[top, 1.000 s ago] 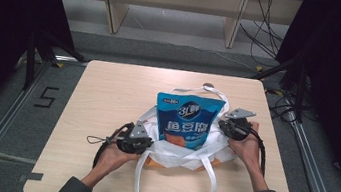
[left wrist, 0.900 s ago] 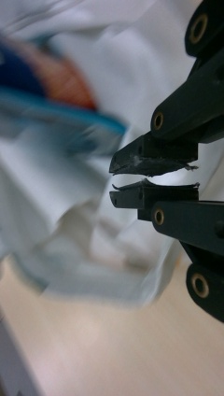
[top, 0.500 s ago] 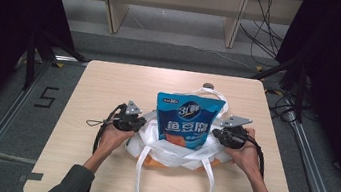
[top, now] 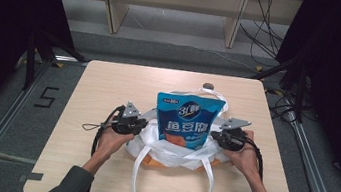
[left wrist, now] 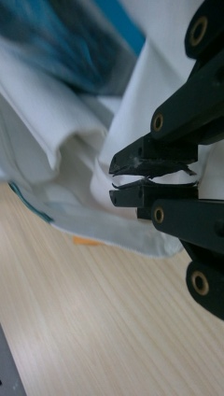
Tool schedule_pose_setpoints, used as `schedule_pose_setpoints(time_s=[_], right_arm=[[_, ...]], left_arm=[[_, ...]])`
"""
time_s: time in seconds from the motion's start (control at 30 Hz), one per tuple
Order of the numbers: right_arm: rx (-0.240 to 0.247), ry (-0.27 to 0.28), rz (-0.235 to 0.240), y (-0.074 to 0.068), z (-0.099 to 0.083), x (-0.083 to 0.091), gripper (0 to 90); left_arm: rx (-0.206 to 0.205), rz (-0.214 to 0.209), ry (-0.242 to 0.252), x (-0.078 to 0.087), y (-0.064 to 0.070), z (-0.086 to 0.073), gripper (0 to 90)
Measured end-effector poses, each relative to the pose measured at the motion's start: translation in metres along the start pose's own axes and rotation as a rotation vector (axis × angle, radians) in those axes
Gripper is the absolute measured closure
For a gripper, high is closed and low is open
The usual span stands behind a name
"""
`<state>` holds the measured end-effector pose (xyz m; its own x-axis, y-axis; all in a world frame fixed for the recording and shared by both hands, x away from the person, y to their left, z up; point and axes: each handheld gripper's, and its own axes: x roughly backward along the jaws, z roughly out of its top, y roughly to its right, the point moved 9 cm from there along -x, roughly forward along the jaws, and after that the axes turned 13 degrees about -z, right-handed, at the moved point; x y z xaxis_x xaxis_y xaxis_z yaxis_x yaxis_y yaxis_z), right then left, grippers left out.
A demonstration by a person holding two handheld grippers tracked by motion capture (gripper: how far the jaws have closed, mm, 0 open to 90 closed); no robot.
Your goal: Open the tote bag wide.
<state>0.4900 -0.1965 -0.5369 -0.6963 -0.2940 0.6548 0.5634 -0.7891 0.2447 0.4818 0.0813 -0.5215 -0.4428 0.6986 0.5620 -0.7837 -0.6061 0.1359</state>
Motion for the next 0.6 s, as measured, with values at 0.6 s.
schedule_pose_setpoints(time_s=[0.6], right_arm=[[-0.005, 0.046, 0.063, -0.02, -0.017, 0.054, 79.0]], left_arm=[[-0.002, -0.117, -0.001, 0.014, 0.051, -0.03, 79.1]])
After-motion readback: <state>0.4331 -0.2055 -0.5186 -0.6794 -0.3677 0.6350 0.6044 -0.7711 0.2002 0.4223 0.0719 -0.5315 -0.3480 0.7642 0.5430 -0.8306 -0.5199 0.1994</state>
